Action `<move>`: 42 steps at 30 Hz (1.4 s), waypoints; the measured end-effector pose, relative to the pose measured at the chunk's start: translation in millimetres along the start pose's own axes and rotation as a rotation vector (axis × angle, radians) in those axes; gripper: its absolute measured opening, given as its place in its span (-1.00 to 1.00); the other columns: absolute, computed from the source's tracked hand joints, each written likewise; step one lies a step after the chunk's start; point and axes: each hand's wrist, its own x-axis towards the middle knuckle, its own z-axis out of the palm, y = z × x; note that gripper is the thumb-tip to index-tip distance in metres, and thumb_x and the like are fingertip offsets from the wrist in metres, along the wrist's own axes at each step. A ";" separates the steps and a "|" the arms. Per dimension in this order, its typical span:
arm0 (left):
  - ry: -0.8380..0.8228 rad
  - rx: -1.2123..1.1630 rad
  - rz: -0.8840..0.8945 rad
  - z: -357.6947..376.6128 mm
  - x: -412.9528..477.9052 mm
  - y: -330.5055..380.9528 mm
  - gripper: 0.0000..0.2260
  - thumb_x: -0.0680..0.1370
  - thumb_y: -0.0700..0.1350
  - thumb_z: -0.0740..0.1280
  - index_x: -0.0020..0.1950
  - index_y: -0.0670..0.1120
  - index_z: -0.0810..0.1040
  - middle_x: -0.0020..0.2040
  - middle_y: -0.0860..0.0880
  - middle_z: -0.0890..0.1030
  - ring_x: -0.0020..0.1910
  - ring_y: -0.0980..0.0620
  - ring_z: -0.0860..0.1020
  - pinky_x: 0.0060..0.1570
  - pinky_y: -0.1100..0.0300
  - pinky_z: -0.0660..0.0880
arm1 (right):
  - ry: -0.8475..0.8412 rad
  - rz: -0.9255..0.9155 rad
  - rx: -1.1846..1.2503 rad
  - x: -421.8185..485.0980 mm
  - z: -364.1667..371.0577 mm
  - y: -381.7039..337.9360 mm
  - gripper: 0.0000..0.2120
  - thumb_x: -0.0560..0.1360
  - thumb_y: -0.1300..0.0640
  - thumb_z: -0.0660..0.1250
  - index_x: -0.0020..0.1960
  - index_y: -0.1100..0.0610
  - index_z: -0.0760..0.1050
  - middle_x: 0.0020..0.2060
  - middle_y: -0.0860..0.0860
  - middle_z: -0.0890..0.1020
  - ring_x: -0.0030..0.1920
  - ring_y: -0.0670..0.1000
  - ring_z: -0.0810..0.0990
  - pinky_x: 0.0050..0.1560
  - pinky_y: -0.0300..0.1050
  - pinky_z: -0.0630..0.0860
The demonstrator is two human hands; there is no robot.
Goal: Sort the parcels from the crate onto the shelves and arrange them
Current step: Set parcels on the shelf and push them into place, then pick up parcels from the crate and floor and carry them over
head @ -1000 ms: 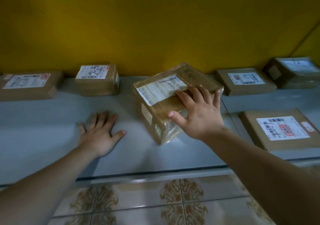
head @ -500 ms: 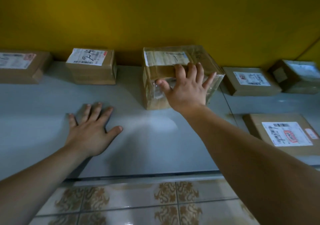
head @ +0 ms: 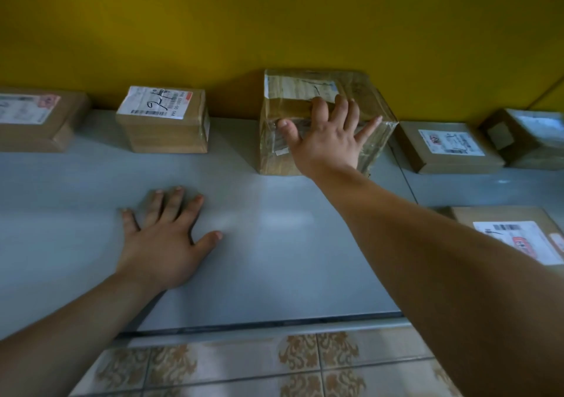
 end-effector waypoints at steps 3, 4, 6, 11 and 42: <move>-0.002 -0.023 0.003 -2.4 -0.5 0.2 -0.13 0.28 0.49 -0.35 0.57 0.22 -0.08 0.60 0.07 -0.15 0.56 -0.01 -0.23 0.45 -0.27 -0.19 | -0.003 -0.002 0.011 0.9 -0.2 1.7 -0.26 0.55 -0.44 -0.12 0.52 0.02 0.20 0.57 0.20 0.08 0.58 0.22 -0.08 0.38 0.42 -0.43; -0.007 -0.031 0.003 -3.3 -0.4 0.7 -0.13 0.28 0.49 -0.34 0.57 0.22 -0.08 0.60 0.08 -0.15 0.56 -0.01 -0.23 0.45 -0.27 -0.20 | -0.010 -0.001 0.017 0.8 -0.8 2.4 -0.27 0.54 -0.44 -0.12 0.51 0.01 0.21 0.57 0.18 0.09 0.58 0.21 -0.07 0.38 0.41 -0.43; -0.029 -0.037 0.005 -4.4 -0.5 1.2 -0.17 0.33 0.50 -0.28 0.56 0.23 -0.09 0.60 0.08 -0.16 0.56 -0.02 -0.23 0.45 -0.26 -0.21 | -0.039 0.005 0.041 1.9 -4.0 2.4 -0.29 0.54 -0.44 -0.08 0.49 -0.01 0.23 0.55 0.15 0.14 0.58 0.20 -0.04 0.39 0.41 -0.42; -0.125 -0.075 0.009 -17.6 3.5 1.7 -0.30 0.51 0.39 0.06 0.57 0.18 -0.06 0.60 0.09 -0.14 0.56 -0.02 -0.19 0.45 -0.27 -0.16 | -0.194 0.018 0.067 2.7 -37.1 2.7 -0.28 0.51 -0.44 0.06 0.54 -0.06 0.18 0.53 0.06 0.20 0.56 0.16 0.05 0.49 0.41 -0.21; -0.073 -0.330 -0.167 -600.7 -632.0 -163.0 -0.37 0.54 0.20 0.29 0.55 0.08 0.18 0.51 0.02 0.30 0.45 -0.03 0.30 0.39 0.01 0.30 | -0.589 -0.653 0.007 -344.4 -673.4 -320.3 -0.34 0.56 -0.32 0.18 0.51 0.03 0.27 0.40 0.13 0.45 0.34 0.22 0.45 0.28 0.10 0.47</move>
